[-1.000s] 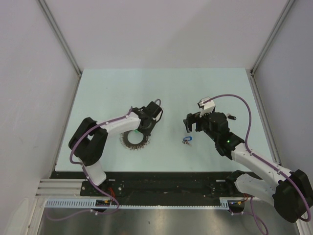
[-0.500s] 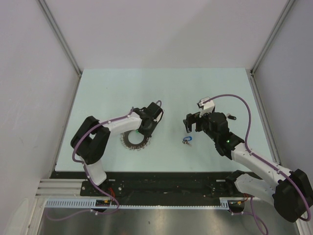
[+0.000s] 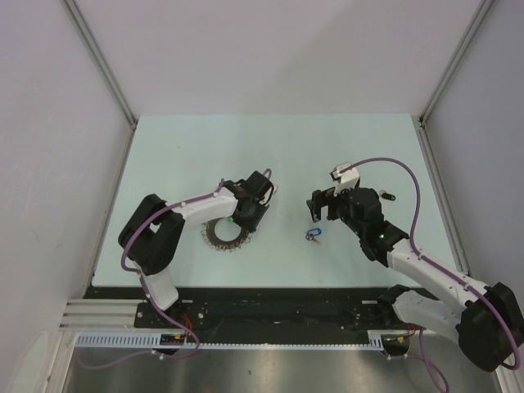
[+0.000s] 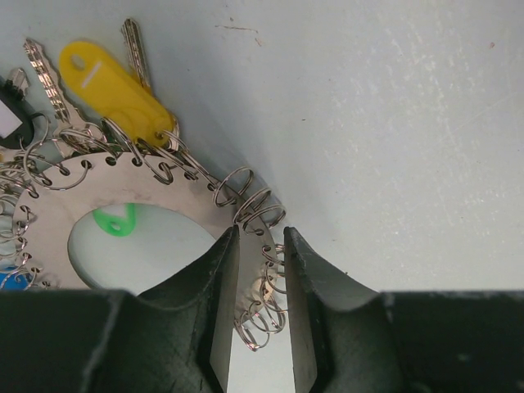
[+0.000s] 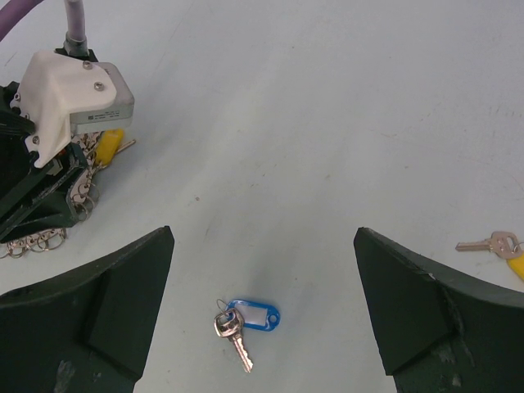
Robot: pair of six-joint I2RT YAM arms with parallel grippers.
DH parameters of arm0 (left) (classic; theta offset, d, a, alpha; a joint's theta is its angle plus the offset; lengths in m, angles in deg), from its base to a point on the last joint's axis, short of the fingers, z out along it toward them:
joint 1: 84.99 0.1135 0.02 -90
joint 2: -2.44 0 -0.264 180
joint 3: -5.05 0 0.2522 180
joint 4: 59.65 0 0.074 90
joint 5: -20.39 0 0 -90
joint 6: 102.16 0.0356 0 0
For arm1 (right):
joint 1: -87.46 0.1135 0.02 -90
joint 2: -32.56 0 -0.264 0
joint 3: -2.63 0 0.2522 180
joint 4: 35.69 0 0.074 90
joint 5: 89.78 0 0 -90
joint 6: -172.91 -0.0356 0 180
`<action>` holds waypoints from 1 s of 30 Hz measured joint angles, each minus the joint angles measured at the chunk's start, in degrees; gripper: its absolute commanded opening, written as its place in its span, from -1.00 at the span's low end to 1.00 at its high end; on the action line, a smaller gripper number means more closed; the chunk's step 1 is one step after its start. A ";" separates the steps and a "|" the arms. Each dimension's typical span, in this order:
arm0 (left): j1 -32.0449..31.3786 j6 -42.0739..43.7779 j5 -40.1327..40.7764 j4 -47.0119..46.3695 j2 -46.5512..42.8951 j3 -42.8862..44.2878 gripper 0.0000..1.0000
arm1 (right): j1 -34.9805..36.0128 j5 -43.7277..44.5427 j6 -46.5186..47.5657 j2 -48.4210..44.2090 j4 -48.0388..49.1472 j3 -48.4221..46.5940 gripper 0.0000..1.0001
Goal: Put the keys on the keyring
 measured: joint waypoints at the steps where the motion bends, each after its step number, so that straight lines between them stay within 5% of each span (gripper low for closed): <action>1: 0.02 0.00 0.02 0.00 0.00 0.00 -0.34 | 0.00 0.00 0.00 0.00 0.00 0.00 0.95; 11: -0.02 0.07 0.24 0.07 0.94 0.00 -0.47 | 0.00 0.00 0.00 0.00 0.00 0.00 0.95; 21: -0.26 0.07 0.59 0.13 1.29 0.02 -0.99 | 0.00 0.00 0.02 0.00 0.00 0.00 0.94; 30: -0.37 0.04 1.01 2.08 -1.53 -0.24 -0.99 | 0.37 -0.63 -0.02 -0.68 -0.02 0.02 0.94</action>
